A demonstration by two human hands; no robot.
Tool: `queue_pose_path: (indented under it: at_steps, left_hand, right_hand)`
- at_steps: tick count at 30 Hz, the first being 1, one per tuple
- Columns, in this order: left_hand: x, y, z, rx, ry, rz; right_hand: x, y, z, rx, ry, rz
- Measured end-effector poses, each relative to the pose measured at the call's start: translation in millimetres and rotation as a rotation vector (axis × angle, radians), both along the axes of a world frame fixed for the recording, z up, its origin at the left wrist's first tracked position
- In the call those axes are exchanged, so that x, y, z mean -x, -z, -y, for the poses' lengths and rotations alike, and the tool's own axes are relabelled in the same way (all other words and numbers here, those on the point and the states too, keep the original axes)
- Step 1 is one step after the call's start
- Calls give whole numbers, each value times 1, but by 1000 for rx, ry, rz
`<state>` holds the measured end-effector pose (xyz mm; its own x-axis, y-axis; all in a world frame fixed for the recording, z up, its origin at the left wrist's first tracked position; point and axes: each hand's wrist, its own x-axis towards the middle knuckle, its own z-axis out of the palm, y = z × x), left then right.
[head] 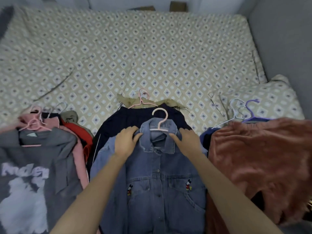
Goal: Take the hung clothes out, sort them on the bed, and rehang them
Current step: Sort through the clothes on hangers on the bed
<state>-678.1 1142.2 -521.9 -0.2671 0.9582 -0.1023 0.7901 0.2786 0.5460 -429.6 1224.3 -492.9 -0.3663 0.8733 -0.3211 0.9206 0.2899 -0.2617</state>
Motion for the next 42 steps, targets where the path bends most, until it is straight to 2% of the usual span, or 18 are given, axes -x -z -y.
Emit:
queue_pose_path:
  at_steps: [4, 8, 13, 17, 21, 27, 32, 42]
  left_hand:
    - [-28, -67, 42, 1, -23, 79]
    - [-60, -123, 93, 9, -16, 43]
    - [-108, -179, 161, -80, -91, -14]
    - [-146, -199, 228, -177, -239, 31]
    - [-179, -223, 287, -245, -282, 66]
    - [-213, -276, 347, -331, -328, -13]
    - [-212, -303, 376, -385, -399, 27]
    - [-194, -310, 455, -456, -447, 96]
  right_hand:
    - [-26, -50, 45, 7, 46, -41]
    - [-56, -96, 96, -27, 87, -84]
    - [-95, -143, 152, -154, 70, -195]
    - [-126, -171, 194, -199, 4, -263]
    - [-154, -193, 242, -236, -33, -316]
    - [-176, -236, 290, -297, -49, -392]
    - [-182, -273, 316, -331, -27, -494]
    - [-162, -306, 381, -271, -85, -501]
